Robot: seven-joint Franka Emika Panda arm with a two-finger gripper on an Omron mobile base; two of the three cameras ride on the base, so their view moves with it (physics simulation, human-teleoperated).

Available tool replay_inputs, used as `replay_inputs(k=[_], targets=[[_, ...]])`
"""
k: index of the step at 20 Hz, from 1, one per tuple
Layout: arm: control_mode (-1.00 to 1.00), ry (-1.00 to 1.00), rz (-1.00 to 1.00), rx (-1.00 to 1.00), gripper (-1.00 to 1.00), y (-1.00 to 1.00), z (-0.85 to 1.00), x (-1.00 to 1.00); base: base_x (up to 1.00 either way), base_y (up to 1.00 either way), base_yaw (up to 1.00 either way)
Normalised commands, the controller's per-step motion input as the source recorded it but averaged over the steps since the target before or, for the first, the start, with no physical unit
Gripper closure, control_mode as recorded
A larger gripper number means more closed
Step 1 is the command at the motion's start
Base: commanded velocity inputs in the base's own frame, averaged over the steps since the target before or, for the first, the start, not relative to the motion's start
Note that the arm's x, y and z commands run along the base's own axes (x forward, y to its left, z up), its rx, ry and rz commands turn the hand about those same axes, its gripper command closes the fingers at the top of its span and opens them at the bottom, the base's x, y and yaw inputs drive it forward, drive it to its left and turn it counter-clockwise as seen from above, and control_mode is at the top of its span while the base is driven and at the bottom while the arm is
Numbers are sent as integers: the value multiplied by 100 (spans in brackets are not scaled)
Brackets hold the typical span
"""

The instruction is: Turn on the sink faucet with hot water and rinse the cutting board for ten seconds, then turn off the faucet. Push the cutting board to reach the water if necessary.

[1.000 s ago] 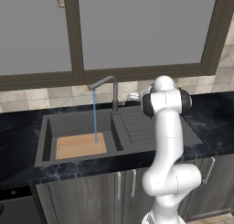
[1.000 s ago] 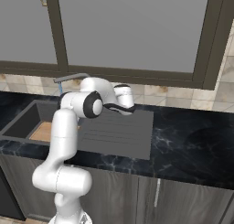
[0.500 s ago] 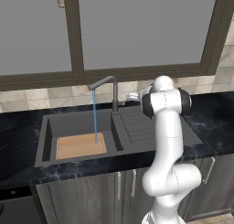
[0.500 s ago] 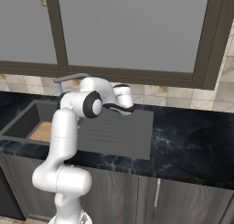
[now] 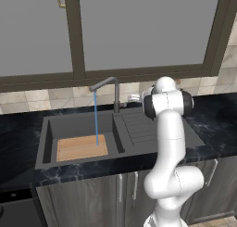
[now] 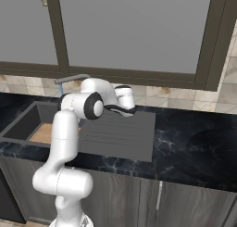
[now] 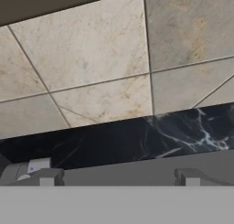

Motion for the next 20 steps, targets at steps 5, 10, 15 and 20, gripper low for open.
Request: replay_inputs(k=[5,10,15,20], targets=[[-100,0,0,0,-100,11,-2,0,0,0,0],[-100,0,0,0,-100,17,-7,0,0,0,0],[-100,0,1,0,-100,19,-9,0,0,0,0],[-100,0,2,0,-100,22,-11,0,0,0,0]])
